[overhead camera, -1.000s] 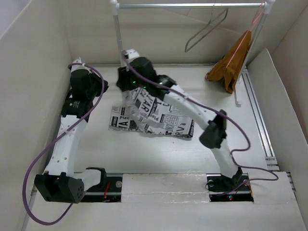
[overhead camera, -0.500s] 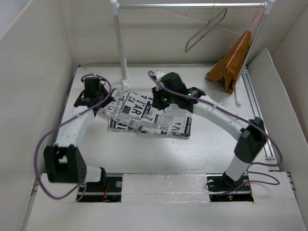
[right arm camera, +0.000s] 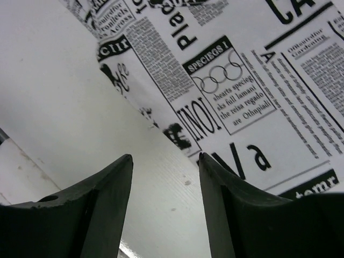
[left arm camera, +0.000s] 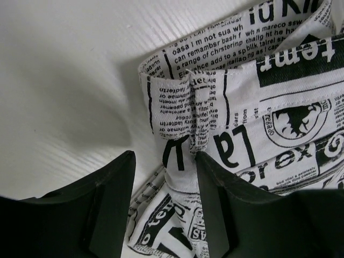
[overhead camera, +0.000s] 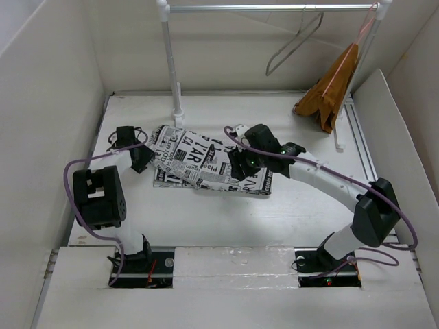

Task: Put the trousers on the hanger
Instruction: Fold the trousers at the center of the board.

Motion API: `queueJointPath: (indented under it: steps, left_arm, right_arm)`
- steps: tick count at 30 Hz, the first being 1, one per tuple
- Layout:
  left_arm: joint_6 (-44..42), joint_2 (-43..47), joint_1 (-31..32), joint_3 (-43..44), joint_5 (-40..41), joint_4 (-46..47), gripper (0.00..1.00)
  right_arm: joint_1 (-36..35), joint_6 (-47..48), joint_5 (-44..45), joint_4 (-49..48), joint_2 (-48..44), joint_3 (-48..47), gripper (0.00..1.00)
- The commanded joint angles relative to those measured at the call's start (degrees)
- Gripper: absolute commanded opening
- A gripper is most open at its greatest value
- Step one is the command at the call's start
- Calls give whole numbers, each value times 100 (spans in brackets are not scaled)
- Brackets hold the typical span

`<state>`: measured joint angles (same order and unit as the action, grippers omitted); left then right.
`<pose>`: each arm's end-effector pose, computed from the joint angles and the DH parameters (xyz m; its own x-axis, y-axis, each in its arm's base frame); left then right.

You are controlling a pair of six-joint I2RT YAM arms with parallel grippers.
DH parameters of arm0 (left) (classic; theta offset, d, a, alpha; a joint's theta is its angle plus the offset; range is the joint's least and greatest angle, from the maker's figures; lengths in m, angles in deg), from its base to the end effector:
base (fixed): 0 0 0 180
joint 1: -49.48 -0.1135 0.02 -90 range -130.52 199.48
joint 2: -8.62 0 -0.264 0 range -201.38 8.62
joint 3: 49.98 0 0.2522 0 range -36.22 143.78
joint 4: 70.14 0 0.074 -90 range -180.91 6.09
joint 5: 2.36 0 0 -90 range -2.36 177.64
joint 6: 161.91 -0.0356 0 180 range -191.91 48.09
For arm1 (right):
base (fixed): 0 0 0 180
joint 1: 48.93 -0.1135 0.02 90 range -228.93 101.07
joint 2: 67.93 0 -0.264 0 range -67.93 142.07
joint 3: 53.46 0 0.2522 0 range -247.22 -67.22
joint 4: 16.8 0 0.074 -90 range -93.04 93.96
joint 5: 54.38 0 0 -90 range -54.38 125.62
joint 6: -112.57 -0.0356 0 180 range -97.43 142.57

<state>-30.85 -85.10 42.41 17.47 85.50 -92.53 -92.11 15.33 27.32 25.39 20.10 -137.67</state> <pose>0.3333 0.0400 0.1831 -0.4971 -0.7231 -0.4796 -0.5637 0.6894 -0.4550 0.2433 0.2353 0.2820 -0.6150 -0.4061 -0.6759 -0.6781 0.7098 0.1906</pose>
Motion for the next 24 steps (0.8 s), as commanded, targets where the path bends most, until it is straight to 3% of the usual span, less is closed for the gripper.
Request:
queueJointPath:
  steps: [1,4,6,8,13,19,24]
  left_arm:
    - [130,-181,-5,124,82,466,46]
    - [148,-541,-5,238,-51,713,46]
    - [148,-657,-5,343,-7,722,36]
    - [122,-587,-5,448,2,599,0]
    - [-71,745,109,502,-130,380,0]
    - [-28,1795,241,502,20,-1008,0]
    - [-107,2445,180,-553,99,-1273,0]
  right_arm:
    - [292,118,-154,-241,-304,163,58]
    - [432,136,-234,-276,-365,260,58]
    - [503,171,-208,-267,-348,278,58]
    - [652,171,-172,-320,-365,374,58]
    - [969,162,-304,-539,-340,770,62]
    - [1400,408,-181,-452,153,911,62]
    - [1532,470,169,-311,294,1007,60]
